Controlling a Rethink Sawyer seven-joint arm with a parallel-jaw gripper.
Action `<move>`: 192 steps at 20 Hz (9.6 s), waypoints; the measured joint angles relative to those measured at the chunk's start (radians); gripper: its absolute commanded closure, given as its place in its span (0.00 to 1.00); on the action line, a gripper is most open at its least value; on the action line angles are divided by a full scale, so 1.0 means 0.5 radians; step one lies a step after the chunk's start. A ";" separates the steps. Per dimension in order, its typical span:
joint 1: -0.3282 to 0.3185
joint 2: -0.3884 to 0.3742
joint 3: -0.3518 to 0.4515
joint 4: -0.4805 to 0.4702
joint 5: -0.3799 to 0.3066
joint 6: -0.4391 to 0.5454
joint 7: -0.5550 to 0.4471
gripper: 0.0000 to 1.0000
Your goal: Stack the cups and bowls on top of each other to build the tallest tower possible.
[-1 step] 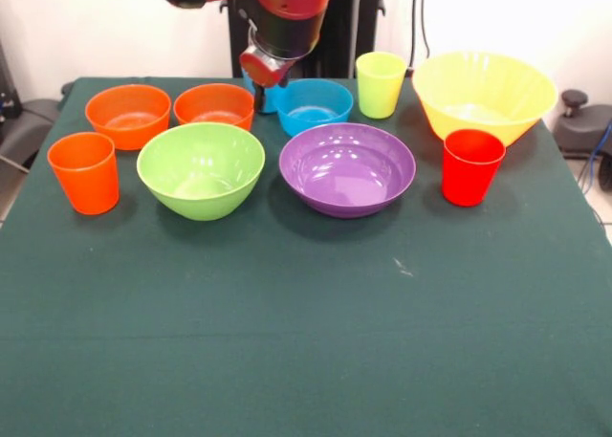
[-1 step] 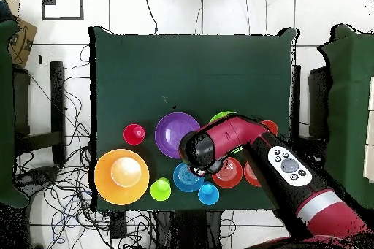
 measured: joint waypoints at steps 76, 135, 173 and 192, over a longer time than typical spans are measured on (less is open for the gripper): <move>-0.077 0.384 -0.003 0.062 -0.008 -0.375 0.000 1.00; -0.128 -0.471 0.255 0.304 0.469 -0.377 0.000 1.00; 0.112 -0.115 0.334 -0.603 0.527 -0.208 0.000 1.00; 0.134 0.220 0.324 -1.022 0.482 -0.083 -0.004 1.00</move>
